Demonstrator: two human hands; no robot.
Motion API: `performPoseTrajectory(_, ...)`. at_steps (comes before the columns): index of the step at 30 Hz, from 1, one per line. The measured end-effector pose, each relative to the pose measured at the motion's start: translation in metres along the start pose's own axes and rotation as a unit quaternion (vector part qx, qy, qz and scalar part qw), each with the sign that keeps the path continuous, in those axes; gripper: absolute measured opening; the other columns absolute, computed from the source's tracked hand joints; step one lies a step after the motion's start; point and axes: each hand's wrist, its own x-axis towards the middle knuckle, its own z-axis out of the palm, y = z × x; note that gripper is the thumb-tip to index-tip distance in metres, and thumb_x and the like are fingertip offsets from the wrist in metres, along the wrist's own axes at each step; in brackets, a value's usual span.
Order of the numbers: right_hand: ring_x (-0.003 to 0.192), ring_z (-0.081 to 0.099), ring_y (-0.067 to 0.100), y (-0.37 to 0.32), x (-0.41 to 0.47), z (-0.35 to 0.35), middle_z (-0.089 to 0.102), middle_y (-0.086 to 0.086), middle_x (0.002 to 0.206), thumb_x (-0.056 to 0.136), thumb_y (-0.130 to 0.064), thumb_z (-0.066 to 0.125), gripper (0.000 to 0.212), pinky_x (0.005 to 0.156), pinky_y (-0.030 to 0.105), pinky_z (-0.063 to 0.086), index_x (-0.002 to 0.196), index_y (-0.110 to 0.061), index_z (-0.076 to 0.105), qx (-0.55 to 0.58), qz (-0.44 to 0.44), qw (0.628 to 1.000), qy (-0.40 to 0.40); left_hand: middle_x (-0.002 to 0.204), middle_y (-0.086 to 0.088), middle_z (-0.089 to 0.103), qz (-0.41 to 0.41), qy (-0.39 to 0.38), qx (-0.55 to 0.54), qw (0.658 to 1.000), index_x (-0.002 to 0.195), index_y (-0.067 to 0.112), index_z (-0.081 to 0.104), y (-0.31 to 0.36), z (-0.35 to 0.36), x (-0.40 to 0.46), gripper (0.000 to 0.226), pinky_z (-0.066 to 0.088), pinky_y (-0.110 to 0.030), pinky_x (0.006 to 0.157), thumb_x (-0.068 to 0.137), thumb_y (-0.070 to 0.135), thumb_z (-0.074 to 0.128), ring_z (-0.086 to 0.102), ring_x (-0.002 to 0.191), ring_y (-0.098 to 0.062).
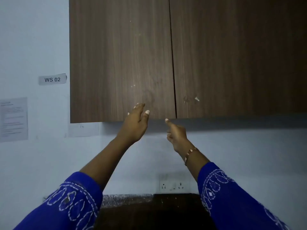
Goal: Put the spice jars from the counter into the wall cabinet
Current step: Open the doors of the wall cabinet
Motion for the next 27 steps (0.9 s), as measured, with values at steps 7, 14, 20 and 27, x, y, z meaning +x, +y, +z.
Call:
performPoseTrajectory(7, 0.132, 0.042, 0.037, 0.003, 0.056, 0.034, 0.046, 0.02, 0.139, 0.087, -0.025, 0.064, 0.058, 0.108, 0.038, 0.04, 0.134, 0.001, 0.043, 0.131, 0.022, 0.991, -0.023, 0.154, -0.007, 0.028, 0.026, -0.005, -0.024, 0.999, 0.145, 0.009, 0.026, -0.024, 0.001, 0.031, 0.046, 0.015, -0.033, 0.119, 0.101, 0.022, 0.031, 0.022, 0.144, -0.017)
performPoseTrajectory(14, 0.119, 0.053, 0.035, 0.009, 0.084, 0.037, 0.057, 0.022, 0.122, 0.09, -0.017, 0.059, 0.045, 0.103, 0.041, 0.041, 0.129, 0.002, 0.047, 0.265, 0.006, 0.963, -0.054, 0.154, -0.007, 0.027, 0.033, -0.014, -0.039, 0.999, 0.145, 0.009, 0.025, -0.04, 0.005, 0.053, 0.047, 0.016, -0.029, 0.116, 0.1, 0.021, 0.033, 0.02, 0.144, -0.017)
performPoseTrajectory(20, 0.096, 0.062, 0.025, 0.019, 0.064, 0.031, 0.063, 0.014, 0.107, 0.091, -0.006, 0.055, 0.039, 0.098, 0.043, 0.046, 0.129, 0.001, 0.048, 0.308, -0.081, 0.943, -0.1, 0.157, -0.008, 0.018, 0.054, -0.028, 0.002, 0.998, 0.146, 0.009, 0.022, -0.038, 0.013, 0.052, 0.051, 0.011, -0.039, 0.12, 0.099, 0.021, 0.037, 0.011, 0.146, -0.018)
performPoseTrajectory(27, 0.096, 0.066, 0.02, 0.011, 0.008, 0.033, 0.065, 0.012, 0.115, 0.089, -0.004, 0.057, 0.036, 0.082, 0.034, 0.057, 0.124, -0.005, 0.054, 0.279, -0.147, 0.944, -0.095, 0.158, -0.011, 0.011, 0.106, 0.033, -0.023, 0.994, 0.147, 0.006, 0.017, 0.01, 0.007, 0.044, 0.057, 0.011, -0.04, 0.121, 0.097, 0.022, 0.041, 0.007, 0.147, -0.02)
